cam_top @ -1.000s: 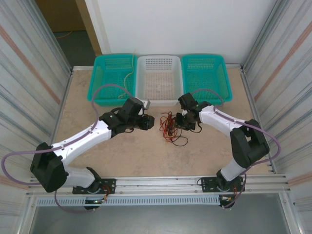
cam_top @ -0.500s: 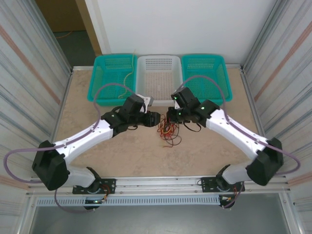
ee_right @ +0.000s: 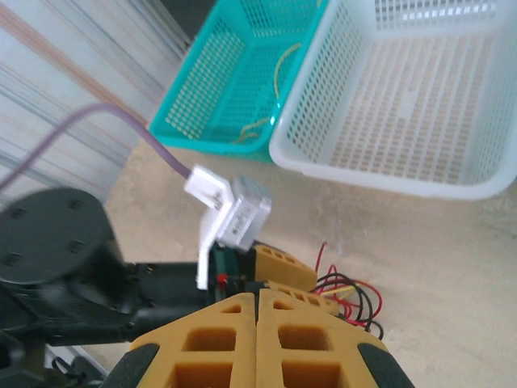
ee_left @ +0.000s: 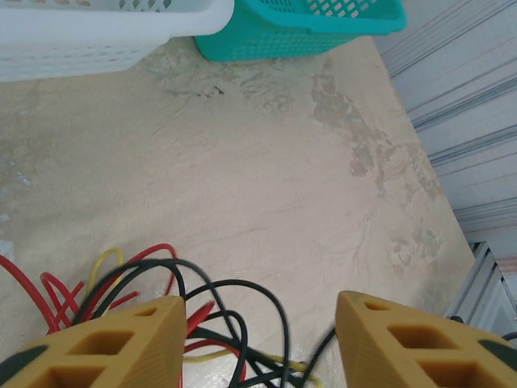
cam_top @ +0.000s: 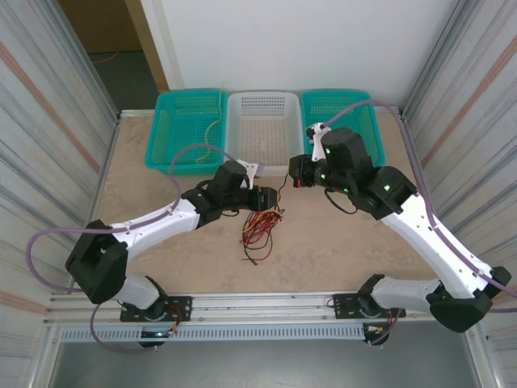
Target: Untangle the cables
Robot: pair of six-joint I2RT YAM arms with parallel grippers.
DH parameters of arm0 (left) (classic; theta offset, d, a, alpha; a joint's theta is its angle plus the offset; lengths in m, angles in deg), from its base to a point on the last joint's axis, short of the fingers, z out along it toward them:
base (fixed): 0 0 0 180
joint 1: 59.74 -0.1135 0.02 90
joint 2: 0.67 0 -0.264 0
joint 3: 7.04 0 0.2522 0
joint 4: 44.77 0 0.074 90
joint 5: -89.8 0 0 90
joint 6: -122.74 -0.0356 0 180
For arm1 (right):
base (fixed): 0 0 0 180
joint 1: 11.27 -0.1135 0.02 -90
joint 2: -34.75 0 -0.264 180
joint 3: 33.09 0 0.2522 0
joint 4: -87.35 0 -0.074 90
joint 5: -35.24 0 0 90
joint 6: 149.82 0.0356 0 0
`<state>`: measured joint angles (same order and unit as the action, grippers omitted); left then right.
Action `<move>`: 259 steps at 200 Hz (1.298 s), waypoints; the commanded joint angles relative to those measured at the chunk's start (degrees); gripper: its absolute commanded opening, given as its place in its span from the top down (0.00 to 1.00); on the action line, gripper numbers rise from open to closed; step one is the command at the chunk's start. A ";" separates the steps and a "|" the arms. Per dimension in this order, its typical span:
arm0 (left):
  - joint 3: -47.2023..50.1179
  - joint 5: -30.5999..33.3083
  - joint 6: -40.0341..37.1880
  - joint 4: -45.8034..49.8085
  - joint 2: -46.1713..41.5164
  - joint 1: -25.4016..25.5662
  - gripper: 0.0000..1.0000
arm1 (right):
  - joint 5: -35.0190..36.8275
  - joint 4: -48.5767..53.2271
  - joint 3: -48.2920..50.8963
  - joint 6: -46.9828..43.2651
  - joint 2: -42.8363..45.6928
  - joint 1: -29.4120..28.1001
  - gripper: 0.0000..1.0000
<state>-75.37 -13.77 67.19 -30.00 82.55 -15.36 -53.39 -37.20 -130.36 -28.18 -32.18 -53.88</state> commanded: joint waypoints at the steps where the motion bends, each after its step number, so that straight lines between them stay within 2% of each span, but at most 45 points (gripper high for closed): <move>1: 1.63 -0.46 0.68 -4.14 -3.19 0.01 0.41 | 1.54 -0.71 -3.81 -2.69 1.90 1.22 1.00; 19: 1.66 0.00 -0.33 -4.89 -4.18 -0.23 0.37 | 0.87 -1.69 -5.12 -3.31 2.28 2.56 1.00; 48: 1.90 -3.71 -1.22 -9.42 -4.23 -0.51 0.34 | -3.91 -3.94 -7.12 -2.30 2.00 6.09 1.00; 76: 1.83 -5.47 -1.56 -13.54 -2.90 0.12 0.30 | -7.10 -6.23 -8.50 -1.33 1.81 6.64 1.00; 106: -0.04 -7.39 -1.75 -15.94 0.33 0.36 0.30 | -9.57 -8.08 -10.56 -0.70 1.72 6.86 1.00; 163: -4.22 -9.75 -1.71 -17.01 5.83 0.88 0.37 | -11.31 -10.65 -14.80 -0.86 1.88 8.06 1.00; 193: -4.23 -10.77 -1.98 -16.73 5.96 0.91 0.38 | -11.76 -11.79 -16.09 -0.87 2.07 9.51 1.00; 212: -3.89 -10.64 -2.78 -15.98 4.60 0.96 0.34 | -12.34 -11.90 -17.49 -1.03 1.91 10.78 1.00; 234: -2.69 -9.16 -1.42 -16.01 1.68 -0.90 0.26 | -13.13 -11.64 -18.46 -0.73 1.48 12.83 1.00; 259: 1.00 -9.82 5.19 -20.08 -2.95 -6.86 0.19 | -14.42 -11.37 -18.30 0.46 1.20 15.02 1.00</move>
<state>-76.88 -23.23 67.26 -45.23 85.48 -17.00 -65.61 -46.86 -147.36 -28.86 -30.79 -40.61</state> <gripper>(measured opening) 0.793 0.057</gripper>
